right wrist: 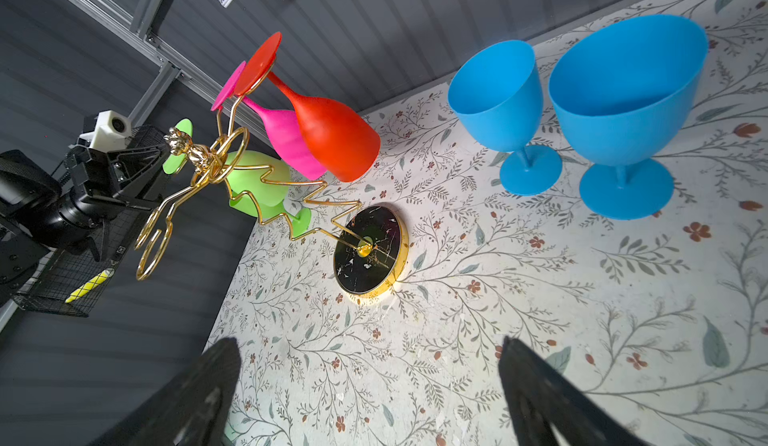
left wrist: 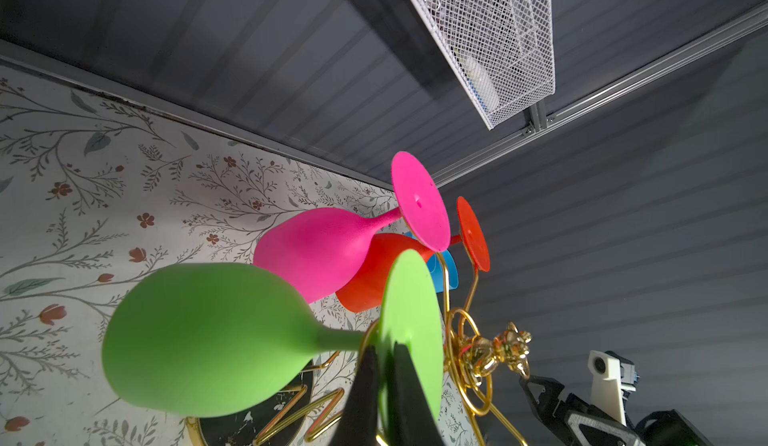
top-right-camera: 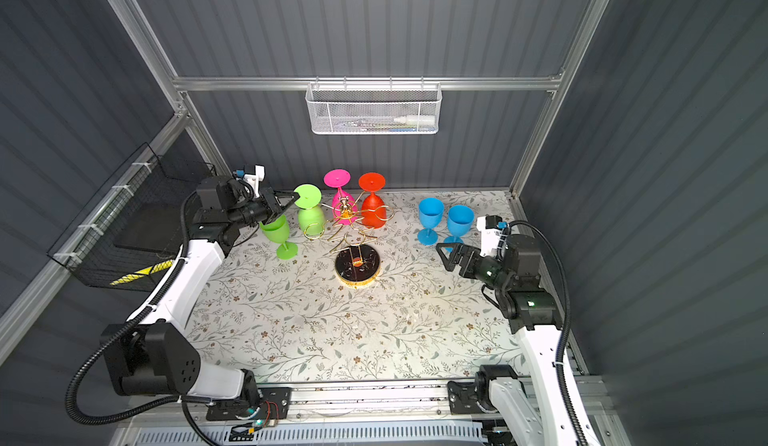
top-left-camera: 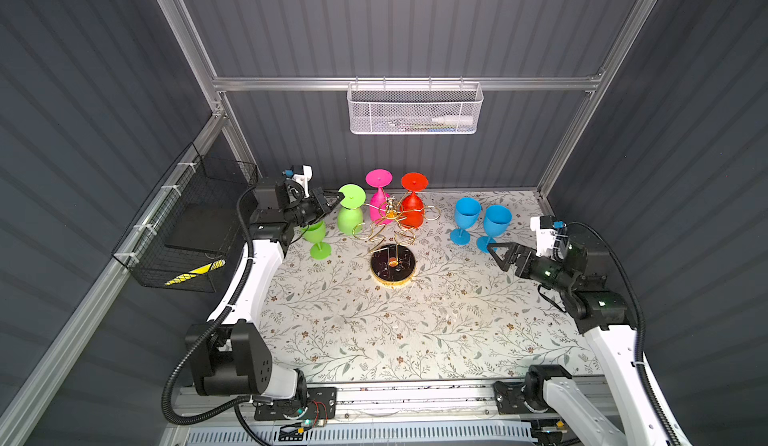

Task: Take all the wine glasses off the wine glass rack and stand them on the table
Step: 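Move the left gripper to the stem of the green glass on the rack, then close the left gripper on the green glass stem and slide it off its hook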

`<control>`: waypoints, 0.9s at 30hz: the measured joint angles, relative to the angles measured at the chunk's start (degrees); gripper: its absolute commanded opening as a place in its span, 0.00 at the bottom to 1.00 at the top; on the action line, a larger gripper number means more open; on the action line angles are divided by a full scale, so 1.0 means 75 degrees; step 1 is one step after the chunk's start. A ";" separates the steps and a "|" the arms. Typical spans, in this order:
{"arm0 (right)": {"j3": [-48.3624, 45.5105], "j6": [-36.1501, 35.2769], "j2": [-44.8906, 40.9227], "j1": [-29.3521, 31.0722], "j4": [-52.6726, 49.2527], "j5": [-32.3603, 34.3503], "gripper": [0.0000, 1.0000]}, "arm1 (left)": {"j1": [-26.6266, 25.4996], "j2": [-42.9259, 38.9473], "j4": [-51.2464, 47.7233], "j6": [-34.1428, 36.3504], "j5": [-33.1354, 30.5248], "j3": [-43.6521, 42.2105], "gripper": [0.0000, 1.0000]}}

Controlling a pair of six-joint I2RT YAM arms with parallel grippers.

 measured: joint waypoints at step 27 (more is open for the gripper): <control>0.0000 0.0050 -0.0003 0.0085 0.0006 -0.0029 0.99 | -0.0082 -0.0417 0.0405 -0.1137 0.0219 -0.0082 0.00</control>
